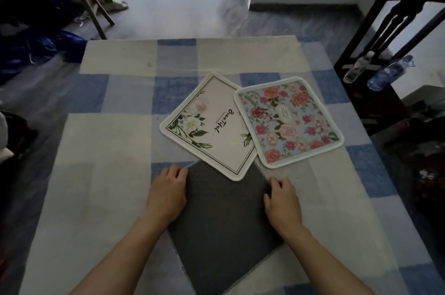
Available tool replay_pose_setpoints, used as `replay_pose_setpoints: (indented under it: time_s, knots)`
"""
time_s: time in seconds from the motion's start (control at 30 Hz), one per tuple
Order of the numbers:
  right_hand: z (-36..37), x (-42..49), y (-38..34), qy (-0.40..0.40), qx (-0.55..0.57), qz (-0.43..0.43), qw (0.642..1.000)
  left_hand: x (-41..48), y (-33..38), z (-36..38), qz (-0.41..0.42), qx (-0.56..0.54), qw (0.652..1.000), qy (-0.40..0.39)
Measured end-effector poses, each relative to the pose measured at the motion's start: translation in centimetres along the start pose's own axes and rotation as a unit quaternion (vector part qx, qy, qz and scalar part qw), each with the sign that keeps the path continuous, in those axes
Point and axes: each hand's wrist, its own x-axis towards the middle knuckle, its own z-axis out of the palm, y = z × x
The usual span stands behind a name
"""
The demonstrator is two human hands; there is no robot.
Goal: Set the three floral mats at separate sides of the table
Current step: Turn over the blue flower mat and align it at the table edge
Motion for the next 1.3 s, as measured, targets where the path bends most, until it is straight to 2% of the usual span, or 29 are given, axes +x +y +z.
replay_pose_setpoints:
  time_s: [0.27,0.67,1.17,1.3]
  knots:
    - [0.3,0.5,1.0,0.02,0.013,-0.036,0.999,0.1,-1.1,0.3,0.002,-0.024,0.999,0.031]
    - [-0.8,-2.3,1.9,0.001,0.03,-0.033,0.999,-3.4,-0.2,-1.0,-0.012,-0.16,0.986,0.037]
    - [1.3,-7.7,3.2,-0.019,0.018,0.008,1.0,-8.5,-0.2,0.5,-0.01,-0.127,0.99,0.06]
    - [0.8,-7.6,2.4,-0.002,0.002,-0.025,1.0,-8.7,0.4,0.6,-0.013,-0.09,0.995,0.036]
